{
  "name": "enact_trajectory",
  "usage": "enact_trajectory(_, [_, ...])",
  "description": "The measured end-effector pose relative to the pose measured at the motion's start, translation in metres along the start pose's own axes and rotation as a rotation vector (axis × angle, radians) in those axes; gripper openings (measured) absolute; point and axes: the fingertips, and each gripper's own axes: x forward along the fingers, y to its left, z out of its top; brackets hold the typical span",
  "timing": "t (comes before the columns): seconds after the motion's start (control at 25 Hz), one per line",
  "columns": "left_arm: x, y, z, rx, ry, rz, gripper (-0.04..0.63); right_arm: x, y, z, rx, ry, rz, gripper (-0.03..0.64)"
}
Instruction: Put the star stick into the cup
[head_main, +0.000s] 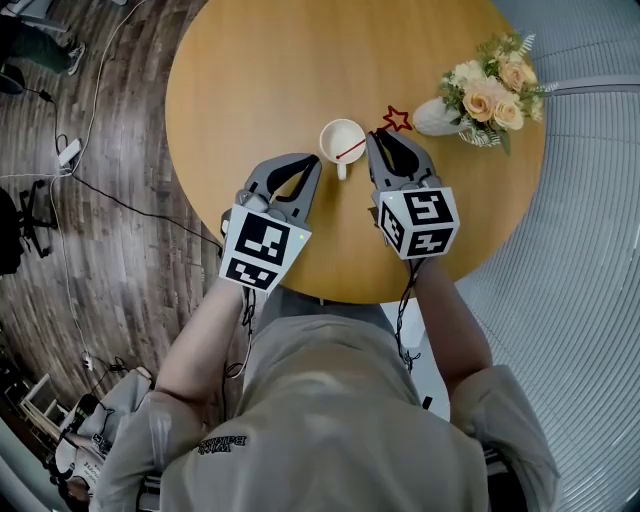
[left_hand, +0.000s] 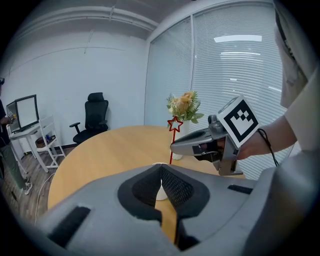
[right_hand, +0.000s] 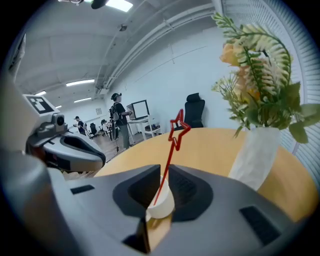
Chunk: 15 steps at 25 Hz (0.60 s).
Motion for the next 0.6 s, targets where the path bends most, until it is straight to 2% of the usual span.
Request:
enact_trajectory(0.2, [-0.003, -0.007, -0.005, -0.003, 0.002, -0.007, 0.021, -0.004, 0.002, -0.014, 0.006, 0.033, -0.012, 0.040])
enact_trajectory(0.44, [-0.009, -0.013, -0.012, -0.002, 0.014, 0.001, 0.021, -0.011, 0.028, -0.022, -0.065, 0.074, 0.070, 0.048])
enact_trajectory(0.6, [-0.017, -0.017, -0.016, -0.004, -0.004, 0.013, 0.021, -0.020, 0.040, -0.025, -0.065, 0.048, 0.080, 0.051])
